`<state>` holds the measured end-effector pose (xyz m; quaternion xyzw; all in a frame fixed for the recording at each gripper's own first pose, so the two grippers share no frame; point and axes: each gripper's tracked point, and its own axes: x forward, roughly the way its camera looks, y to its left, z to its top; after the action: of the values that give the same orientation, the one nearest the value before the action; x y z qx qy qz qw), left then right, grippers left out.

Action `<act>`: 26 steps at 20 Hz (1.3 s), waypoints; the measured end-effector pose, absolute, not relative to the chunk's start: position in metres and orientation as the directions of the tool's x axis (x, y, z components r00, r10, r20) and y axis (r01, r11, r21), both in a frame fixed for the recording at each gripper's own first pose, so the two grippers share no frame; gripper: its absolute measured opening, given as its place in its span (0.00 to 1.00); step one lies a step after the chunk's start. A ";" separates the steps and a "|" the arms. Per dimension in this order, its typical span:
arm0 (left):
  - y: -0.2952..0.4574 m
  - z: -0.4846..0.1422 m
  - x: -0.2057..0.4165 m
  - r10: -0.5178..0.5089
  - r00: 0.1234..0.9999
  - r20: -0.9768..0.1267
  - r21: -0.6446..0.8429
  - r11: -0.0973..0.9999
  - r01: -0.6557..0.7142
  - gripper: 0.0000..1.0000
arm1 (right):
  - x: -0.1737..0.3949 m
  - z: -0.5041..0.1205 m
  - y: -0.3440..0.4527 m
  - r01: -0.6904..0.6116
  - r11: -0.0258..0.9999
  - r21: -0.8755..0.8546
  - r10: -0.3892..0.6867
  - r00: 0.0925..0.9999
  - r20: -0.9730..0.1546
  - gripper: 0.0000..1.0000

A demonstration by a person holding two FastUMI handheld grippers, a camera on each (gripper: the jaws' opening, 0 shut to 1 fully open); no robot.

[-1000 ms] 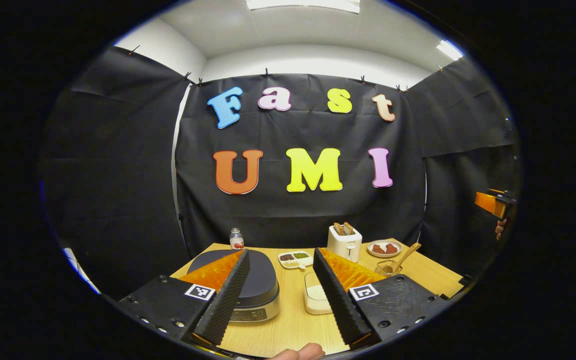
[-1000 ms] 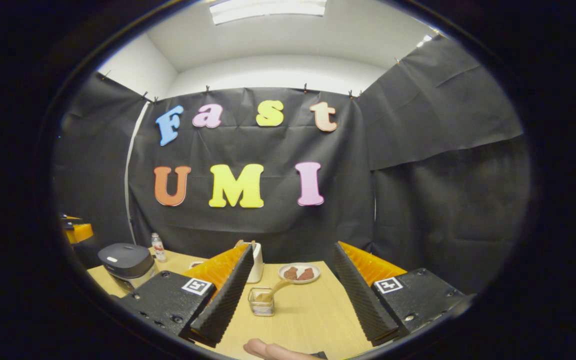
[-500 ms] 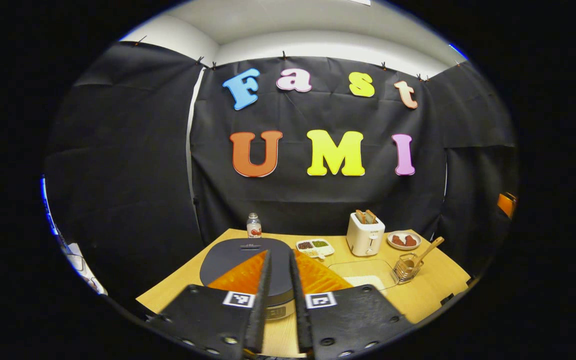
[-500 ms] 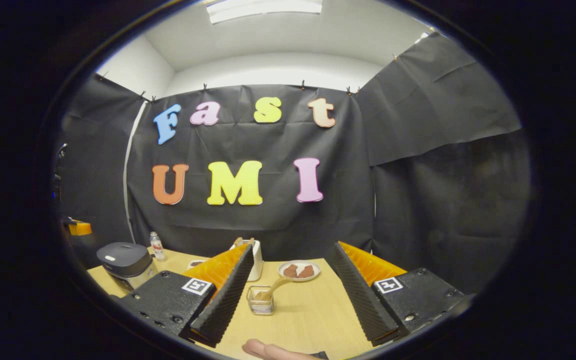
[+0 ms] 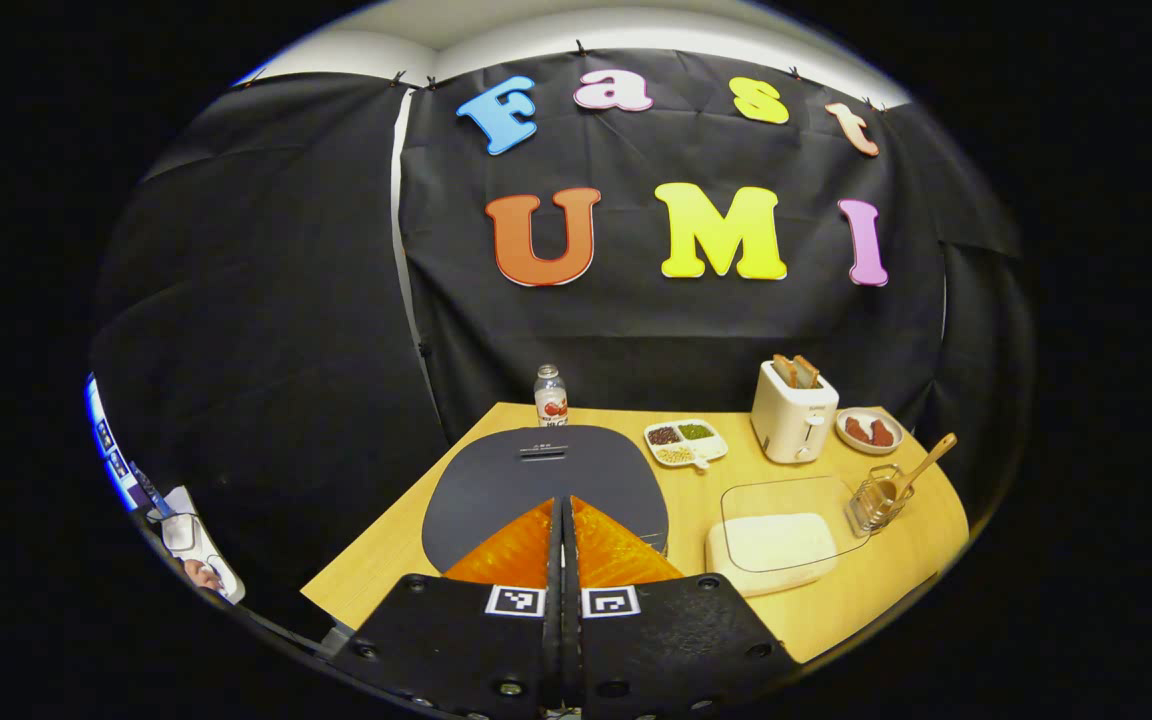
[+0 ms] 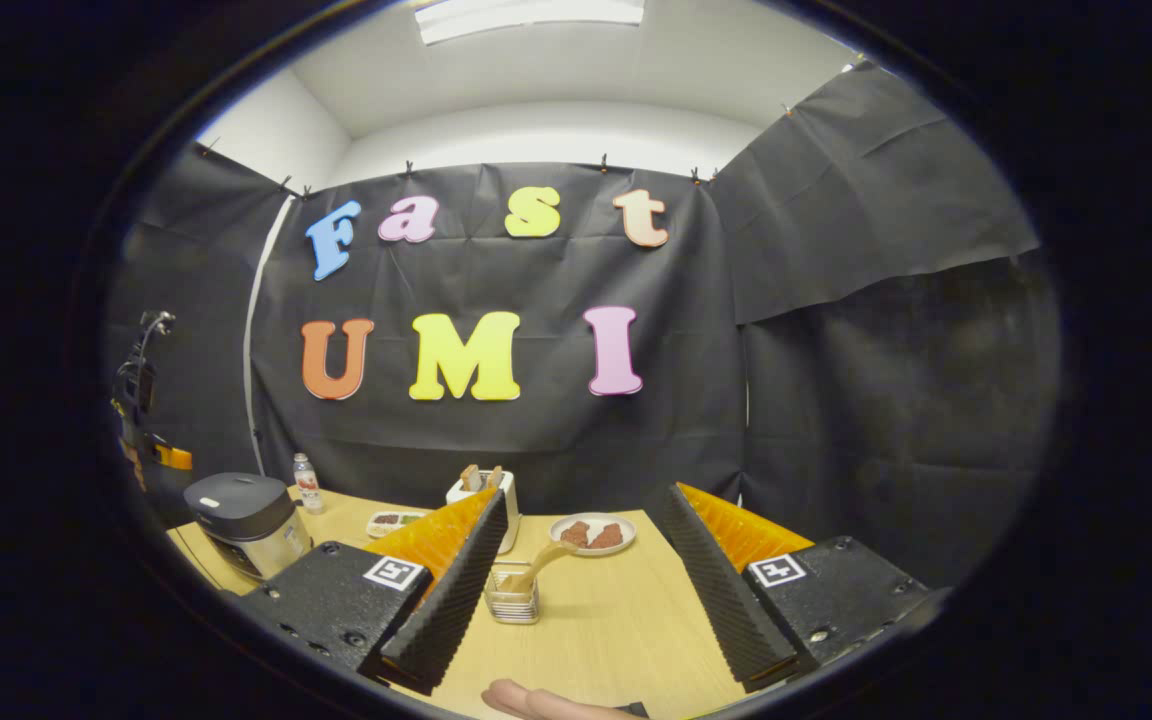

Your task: Close the left gripper, press the button to open the rice cooker; take a wooden spoon from the chopstick holder with the right hand, scoop a spoonful of rice and pour it into the rice cooker, then put the wooden spoon back into the chopstick holder.

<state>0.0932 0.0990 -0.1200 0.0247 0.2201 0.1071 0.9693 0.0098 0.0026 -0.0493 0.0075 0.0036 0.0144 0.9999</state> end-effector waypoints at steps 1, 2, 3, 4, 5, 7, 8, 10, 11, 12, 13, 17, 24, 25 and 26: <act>0.102 -0.127 0.095 0.226 0.865 -0.449 0.099 0.974 -0.203 0.00 | 0.010 -0.052 0.003 -0.033 0.999 0.010 0.033 0.999 -0.011 0.96; 0.107 -0.134 0.098 0.232 0.848 -0.477 0.096 0.973 -0.212 0.00 | 0.010 -0.053 0.003 -0.034 0.999 0.007 0.034 0.999 -0.013 0.96; 0.110 -0.142 0.100 0.232 0.831 -0.506 0.084 0.972 -0.220 0.00 | 0.010 -0.055 0.003 -0.037 0.999 0.006 0.037 0.999 -0.015 0.96; 0.112 -0.147 0.101 0.224 0.820 -0.527 0.064 0.972 -0.225 0.00 | 0.010 -0.057 0.003 -0.041 0.999 0.006 0.041 0.999 -0.016 1.00; 0.113 -0.153 0.103 0.219 0.809 -0.545 0.046 0.972 -0.232 0.00 | 0.010 -0.059 0.004 -0.045 0.999 0.006 0.045 0.999 -0.018 0.96; 0.116 -0.161 0.105 0.216 0.803 -0.556 0.036 0.971 -0.237 0.00 | 0.010 -0.063 0.006 -0.051 0.999 0.006 0.051 0.998 -0.024 0.96; 0.113 -0.165 0.106 0.203 0.800 -0.564 0.025 0.973 -0.230 0.00 | 0.010 -0.065 0.007 -0.057 0.998 0.004 0.057 0.998 -0.027 1.00; 0.106 -0.171 0.105 0.171 0.797 -0.579 0.003 0.978 -0.208 0.00 | 0.011 -0.069 0.008 -0.064 0.998 0.001 0.064 0.997 -0.035 1.00; 0.105 -0.177 0.104 0.180 0.788 -0.589 0.022 0.978 -0.207 0.00 | 0.011 -0.071 0.009 -0.066 0.998 0.003 0.066 0.997 -0.040 1.00; 0.109 -0.181 0.103 0.199 0.782 -0.590 0.058 0.977 -0.205 0.00 | 0.011 -0.072 0.009 -0.070 0.997 0.008 0.071 0.996 -0.045 0.96; 0.109 -0.180 0.104 0.207 0.786 -0.582 0.081 0.977 -0.198 0.00 | 0.012 -0.075 0.010 -0.074 0.997 0.014 0.075 0.996 -0.051 0.96; 0.110 -0.184 0.102 0.213 0.769 -0.603 0.086 0.975 -0.203 0.00 | 0.015 -0.082 0.008 -0.069 0.997 0.026 0.071 0.995 -0.072 1.00; 0.110 -0.180 0.104 0.195 0.762 -0.618 0.022 0.973 -0.231 0.00 | 0.009 -0.081 0.012 -0.079 0.997 0.006 0.079 0.994 -0.075 1.00; 0.110 -0.178 0.106 0.192 0.780 -0.595 -0.006 0.970 -0.243 0.00 | 0.007 -0.082 0.011 -0.076 0.997 0.001 0.076 0.995 -0.071 1.00; 0.109 -0.169 0.108 0.196 0.804 -0.561 -0.031 0.966 -0.257 0.00 | 0.007 -0.082 0.011 -0.073 0.997 -0.004 0.073 0.995 -0.067 0.96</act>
<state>0.1083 0.1094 -0.1694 -0.0529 0.2894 0.1193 0.9483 0.0068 0.0107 -0.0819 -0.0034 0.0337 0.0365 0.9988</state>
